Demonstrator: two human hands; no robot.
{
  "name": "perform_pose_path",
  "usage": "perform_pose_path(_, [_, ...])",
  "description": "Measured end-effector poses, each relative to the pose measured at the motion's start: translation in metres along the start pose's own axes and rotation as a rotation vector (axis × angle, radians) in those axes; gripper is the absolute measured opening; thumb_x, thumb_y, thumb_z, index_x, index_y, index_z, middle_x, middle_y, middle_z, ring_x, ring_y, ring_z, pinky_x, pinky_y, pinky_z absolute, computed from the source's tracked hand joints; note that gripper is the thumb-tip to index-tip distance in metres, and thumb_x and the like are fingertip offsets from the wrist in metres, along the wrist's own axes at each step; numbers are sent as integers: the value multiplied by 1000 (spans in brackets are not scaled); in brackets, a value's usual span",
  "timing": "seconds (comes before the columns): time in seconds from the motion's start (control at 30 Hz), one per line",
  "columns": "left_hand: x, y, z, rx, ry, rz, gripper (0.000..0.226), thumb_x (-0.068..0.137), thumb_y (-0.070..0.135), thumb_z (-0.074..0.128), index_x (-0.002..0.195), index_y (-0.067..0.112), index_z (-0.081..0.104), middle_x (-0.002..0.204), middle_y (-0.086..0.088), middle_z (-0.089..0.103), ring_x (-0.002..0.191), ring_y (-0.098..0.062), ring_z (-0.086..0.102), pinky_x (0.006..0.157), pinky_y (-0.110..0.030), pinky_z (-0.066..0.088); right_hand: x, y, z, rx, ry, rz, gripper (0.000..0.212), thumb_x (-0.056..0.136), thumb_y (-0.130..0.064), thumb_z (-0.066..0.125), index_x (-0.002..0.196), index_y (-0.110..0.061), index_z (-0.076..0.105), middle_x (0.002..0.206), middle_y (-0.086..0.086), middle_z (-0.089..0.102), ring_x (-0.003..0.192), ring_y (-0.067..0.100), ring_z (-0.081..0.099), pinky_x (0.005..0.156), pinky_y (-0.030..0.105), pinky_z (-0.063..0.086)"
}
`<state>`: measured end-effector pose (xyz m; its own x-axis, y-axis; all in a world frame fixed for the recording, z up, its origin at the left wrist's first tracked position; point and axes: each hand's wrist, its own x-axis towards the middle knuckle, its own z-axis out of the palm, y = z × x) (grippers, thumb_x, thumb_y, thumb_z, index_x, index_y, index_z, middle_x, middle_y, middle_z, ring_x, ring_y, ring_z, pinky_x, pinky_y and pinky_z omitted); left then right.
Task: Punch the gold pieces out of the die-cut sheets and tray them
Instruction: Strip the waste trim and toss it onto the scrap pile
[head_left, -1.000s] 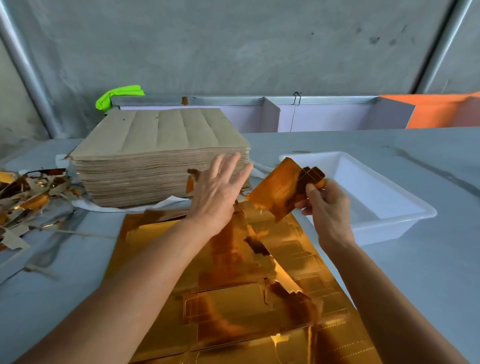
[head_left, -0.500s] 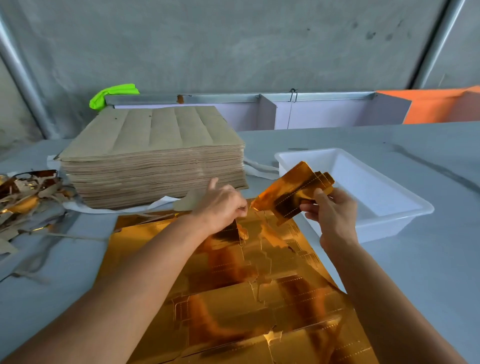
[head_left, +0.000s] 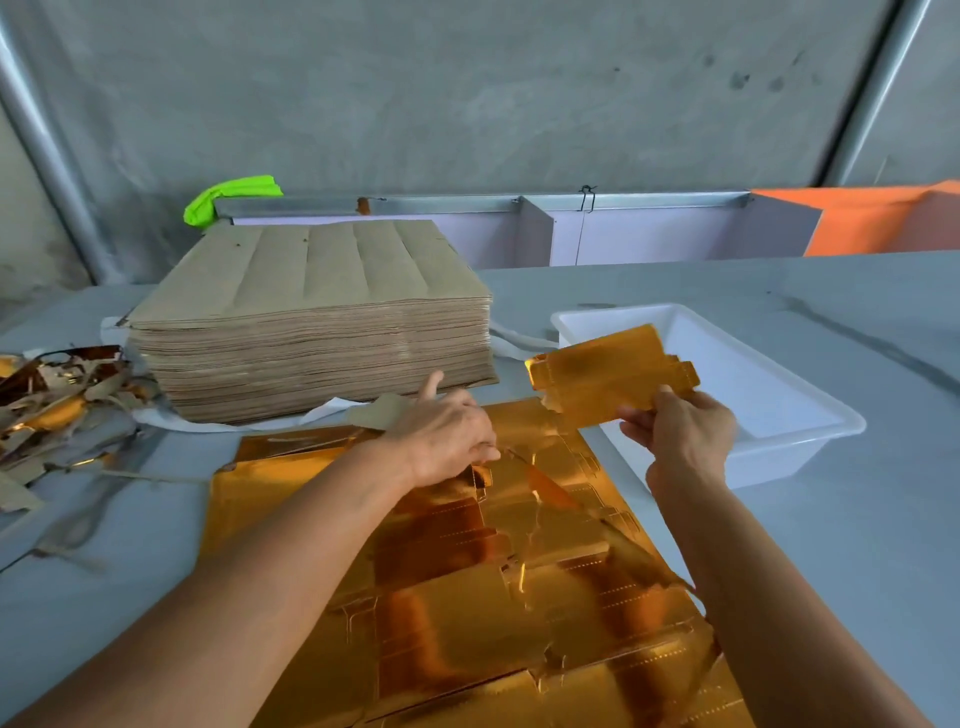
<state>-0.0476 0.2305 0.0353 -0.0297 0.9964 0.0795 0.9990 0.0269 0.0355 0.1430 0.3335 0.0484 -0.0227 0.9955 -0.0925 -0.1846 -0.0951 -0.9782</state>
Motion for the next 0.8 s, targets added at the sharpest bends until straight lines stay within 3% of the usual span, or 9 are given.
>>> perform_pose_path(0.13, [-3,-6,2,-7,37,-55,26,91,43,51,97,27,70,108,13,64,119,-12,47,116,-49,3,-1,-1,-1,-102,-25,-49,27,100,-13,47,125,-7,54,101,11,67,53,11,66,44,19,49])
perform_pose_path(0.33, [-3,-6,-2,-5,156,-71,20,86,33,63,105,29,68,111,11,64,115,-13,50,115,-47,8,-3,-2,2,-135,-15,-69,22,100,-16,47,120,-12,54,97,6,65,57,12,65,45,18,46])
perform_pose_path(0.4, [-5,-8,-2,-22,174,-81,24,88,23,63,111,27,66,114,8,64,116,-15,50,115,-47,7,-4,-4,1,-136,1,-86,10,100,-16,47,105,-14,55,90,5,65,58,13,65,48,20,46])
perform_pose_path(0.47, [-9,-9,-4,-17,174,-110,37,88,13,63,122,27,61,120,7,62,120,-16,49,116,-45,8,-5,-7,2,-153,17,-111,18,99,-14,47,83,-16,56,80,3,65,57,14,63,50,23,46])
perform_pose_path(0.53, [-10,-9,-4,-22,206,-107,46,86,14,66,130,26,55,126,6,59,124,-16,47,114,-40,13,-7,-10,2,-158,11,-135,26,97,-12,47,74,-24,53,72,1,64,53,12,62,50,24,47])
perform_pose_path(0.67, [-12,18,-4,-460,318,-165,52,82,24,68,132,18,54,123,5,61,120,-17,46,106,-32,23,-13,-14,9,-119,-21,-158,22,97,-13,48,78,-23,55,73,1,64,46,8,61,42,18,47])
perform_pose_path(0.73, [-12,34,0,-698,281,-220,49,81,43,68,123,17,61,115,8,65,110,-8,51,105,-32,28,-14,-14,12,-114,-29,-160,14,98,-14,48,90,-17,58,77,2,65,48,8,62,43,18,46])
perform_pose_path(0.8, [-10,43,5,-764,279,-241,32,84,43,66,104,18,69,98,13,65,91,2,55,93,-25,37,-15,-13,12,-116,-37,-158,9,99,-16,48,96,-17,56,78,1,65,51,8,64,44,18,46])
